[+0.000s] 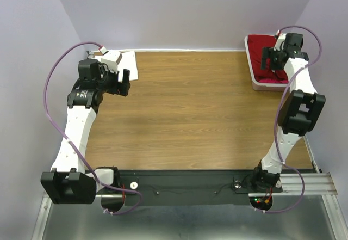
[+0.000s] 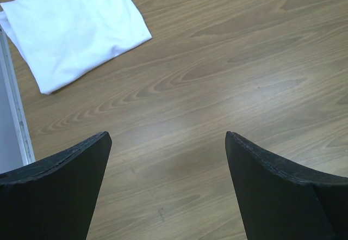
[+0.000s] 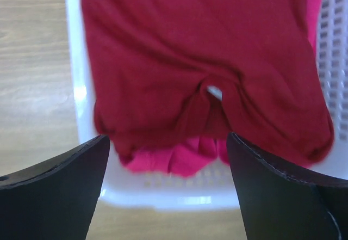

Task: Fold and stack the t-shirts
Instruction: Grab the tshirt from the pile

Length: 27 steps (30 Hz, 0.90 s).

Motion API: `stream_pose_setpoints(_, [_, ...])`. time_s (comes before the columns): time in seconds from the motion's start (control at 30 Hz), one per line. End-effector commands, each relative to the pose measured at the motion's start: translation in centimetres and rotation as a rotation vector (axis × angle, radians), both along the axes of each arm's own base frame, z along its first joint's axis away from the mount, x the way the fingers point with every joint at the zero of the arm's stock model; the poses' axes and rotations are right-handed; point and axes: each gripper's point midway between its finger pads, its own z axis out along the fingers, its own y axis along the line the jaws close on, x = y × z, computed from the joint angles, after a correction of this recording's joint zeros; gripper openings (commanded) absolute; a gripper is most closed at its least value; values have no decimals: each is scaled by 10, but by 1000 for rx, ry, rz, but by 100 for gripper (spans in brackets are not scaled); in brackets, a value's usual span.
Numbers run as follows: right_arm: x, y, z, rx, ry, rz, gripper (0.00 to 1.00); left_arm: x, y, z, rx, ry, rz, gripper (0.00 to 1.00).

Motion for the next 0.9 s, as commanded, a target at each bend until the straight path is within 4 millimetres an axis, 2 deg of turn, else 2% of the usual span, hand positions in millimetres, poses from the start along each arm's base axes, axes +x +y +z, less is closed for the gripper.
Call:
stream_pose_setpoints(0.0, [26,-14,12,-33,-48,-27,93,9,-6,18,-11,-59,-26,99])
stream_pose_setpoints(0.03, [32,-16,0,-28,-32,-31,93,11,-7,17,-18,-54,-24,99])
stream_pose_setpoints(0.07, [39,-17,2,-29,-44,-33,93,13,-8,12,-22,-39,-25,99])
stream_pose_setpoints(0.1, [44,-19,-10,-26,-27,-36,93,14,-7,10,-24,-32,-22,99])
stream_pose_setpoints(0.17, [51,-21,-21,-20,-17,-41,92,16,-8,4,-30,-14,-21,99])
stream_pose_setpoints(0.2, [57,-22,-19,-18,-27,-45,89,17,-8,4,-30,-12,-21,99])
stream_pose_setpoints(0.23, [60,-23,-32,-10,-9,-51,87,17,-8,3,-30,-9,-21,99])
stream_pose_setpoints(0.27, [61,-23,-36,-5,-3,-56,84,18,-8,0,-30,-1,-21,99])
stream_pose_setpoints(0.4, [62,-26,-45,-3,12,-80,61,19,-8,-3,-30,-1,-21,99])
stream_pose_setpoints(0.43, [60,-27,-47,-6,19,-82,48,20,-9,-4,-30,0,-25,99])
stream_pose_setpoints(0.5, [58,-27,-41,-15,12,-73,29,21,-10,-3,-34,0,-31,99])
stream_pose_setpoints(0.53, [56,-28,-39,-19,12,-75,1,22,-11,-4,-36,5,-35,99])
stream_pose_setpoints(0.57, [55,-28,-36,-22,7,-73,1,22,-11,-1,-38,1,-36,98])
stream_pose_setpoints(0.6, [54,-27,-31,-22,-1,-68,0,23,-11,-1,-40,5,-33,98])
stream_pose_setpoints(0.67, [49,-25,7,-20,-70,-55,1,24,-12,4,-46,-3,-33,99])
stream_pose_setpoints(0.8, [42,-22,67,-15,-186,-31,1,21,-17,14,-63,-17,-57,99])
stream_pose_setpoints(0.83, [36,-16,95,-13,-239,-9,1,20,-18,16,-67,-20,-64,99])
stream_pose_setpoints(0.87, [32,-14,109,-19,-266,4,1,19,-21,19,-75,-28,-76,99])
